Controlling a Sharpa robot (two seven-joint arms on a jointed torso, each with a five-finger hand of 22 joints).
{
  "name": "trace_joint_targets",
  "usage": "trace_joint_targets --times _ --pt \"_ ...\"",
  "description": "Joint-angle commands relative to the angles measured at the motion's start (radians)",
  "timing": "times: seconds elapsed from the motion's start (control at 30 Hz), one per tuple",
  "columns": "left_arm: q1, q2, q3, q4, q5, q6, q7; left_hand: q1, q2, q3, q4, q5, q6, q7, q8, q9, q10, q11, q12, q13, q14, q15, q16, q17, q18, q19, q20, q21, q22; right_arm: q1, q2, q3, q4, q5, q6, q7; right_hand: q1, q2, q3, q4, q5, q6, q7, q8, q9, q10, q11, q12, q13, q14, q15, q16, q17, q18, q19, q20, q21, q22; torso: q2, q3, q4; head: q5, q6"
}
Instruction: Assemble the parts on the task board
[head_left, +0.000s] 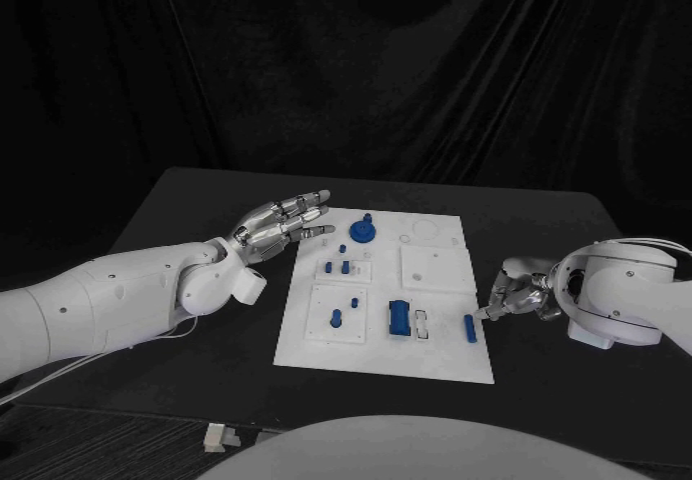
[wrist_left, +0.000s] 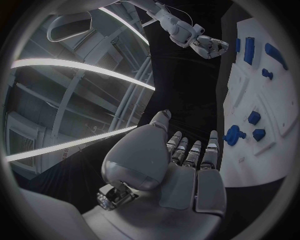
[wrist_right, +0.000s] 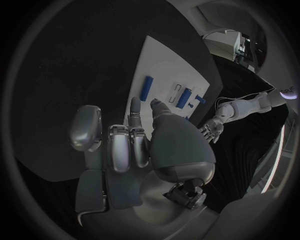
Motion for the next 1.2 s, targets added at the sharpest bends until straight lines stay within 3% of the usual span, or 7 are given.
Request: trace_joint_targets --times 0.03,0.2,0.47,0.73,0.93,1.07,1.2 --pt "-0.001 0.000 0.001 0.003 0.007 0.008 0.016 0.004 0.009 0.003 -0.001 0.006 0.003 0.002 0.006 0.001 0.000 0.008 0.002 0.001 -0.001 0.009 0.006 0.001 0.009 0.002 0.005 -0.003 -0.001 -0.011 0.005 0.000 -0.005 -0.044 -0.019 -0.033 0.005 0.004 0.000 -0.006 -0.008 -0.006 -0.001 -0.004 0.002 0.105 -0.002 0.004 0.263 0.092 -0.005 0.004 0.179 -0.013 0.008 -0.004 0.012 0.148 0.000 0.0022 -0.0019 0.001 0.000" --pt "-0.002 -0.001 0.001 0.003 0.007 0.008 0.016 0.004 0.009 0.005 -0.002 0.006 0.002 0.002 0.006 0.001 0.001 0.009 0.004 0.002 -0.001 0.008 0.006 0.001 0.009 0.001 0.005 -0.003 -0.003 -0.025 0.013 0.000 -0.010 -0.046 -0.046 -0.027 -0.003 0.008 -0.002 -0.002 -0.015 -0.010 0.002 -0.006 0.004 0.105 -0.001 0.004 0.263 0.091 -0.004 0.003 0.176 -0.014 0.010 -0.003 0.021 0.150 0.000 0.0035 0.0005 -0.001 0.000" --pt "-0.003 0.000 0.001 0.001 0.007 0.012 0.013 0.004 0.009 0.006 -0.003 0.007 0.002 0.002 0.006 0.001 0.002 0.010 0.005 0.002 0.001 0.008 0.008 0.001 0.009 0.001 0.005 -0.003 -0.003 -0.050 0.034 0.000 -0.018 -0.047 -0.085 -0.014 -0.076 0.018 -0.038 0.039 -0.115 -0.016 0.005 -0.001 0.032 0.105 -0.001 0.004 0.263 0.091 -0.003 0.002 0.170 -0.021 0.016 -0.001 0.068 0.158 0.001 0.0023 -0.0020 0.003 0.000" --pt "-0.004 0.000 0.001 0.000 0.007 0.014 0.011 0.004 0.009 0.009 -0.005 0.007 0.002 0.002 0.006 0.001 0.002 0.011 0.006 0.002 0.005 0.009 0.013 0.003 0.008 0.001 0.005 -0.003 -0.004 -0.059 0.043 0.000 -0.020 -0.047 -0.088 -0.008 -0.111 0.021 -0.073 0.064 -0.162 -0.073 -0.001 0.099 0.174 0.105 -0.008 0.004 0.263 0.093 -0.008 0.015 0.184 -0.029 0.020 -0.006 0.139 0.170 0.001 0.0020 -0.0010 0.003 0.000" --pt "-0.005 0.001 0.001 -0.001 0.007 0.016 0.010 0.004 0.009 0.009 -0.006 0.007 0.003 0.003 0.006 0.001 0.003 0.012 0.007 0.002 0.005 0.009 0.013 0.003 0.008 0.002 0.005 -0.003 -0.003 -0.067 0.052 0.000 -0.028 -0.047 -0.087 -0.009 -0.052 0.030 -0.057 0.020 -0.016 -0.131 -0.008 0.175 0.298 0.105 -0.012 0.004 0.263 0.092 -0.013 0.016 0.182 -0.029 0.013 -0.010 0.150 0.170 -0.001 0.0028 -0.0006 0.003 0.000" --pt "-0.006 0.001 0.001 -0.001 0.007 0.018 0.009 0.003 0.009 0.010 -0.006 0.008 0.004 0.004 0.006 0.001 0.003 0.011 0.007 0.002 0.005 0.009 0.013 0.003 0.008 0.001 0.005 -0.003 -0.004 -0.075 0.061 0.000 -0.035 -0.047 -0.084 -0.014 0.011 0.034 -0.021 -0.023 0.123 -0.168 -0.008 0.160 0.302 0.105 -0.013 0.004 0.263 0.091 -0.014 0.015 0.178 -0.029 0.011 -0.011 0.152 0.169 -0.002 0.0021 -0.0003 0.003 0.000" --pt "-0.007 0.001 0.001 -0.001 0.007 0.019 0.008 0.003 0.009 0.010 -0.006 0.008 0.004 0.004 0.006 0.001 0.003 0.011 0.007 0.002 0.005 0.009 0.013 0.003 0.008 0.001 0.005 -0.003 -0.004 -0.082 0.073 0.000 -0.046 -0.047 -0.062 -0.030 0.039 0.024 0.015 -0.050 0.185 -0.184 0.006 0.109 0.254 0.105 -0.002 0.004 0.263 0.090 -0.005 0.012 0.170 -0.027 0.005 -0.005 0.143 0.166 -0.002 0.0014 -0.0021 0.007 0.000"
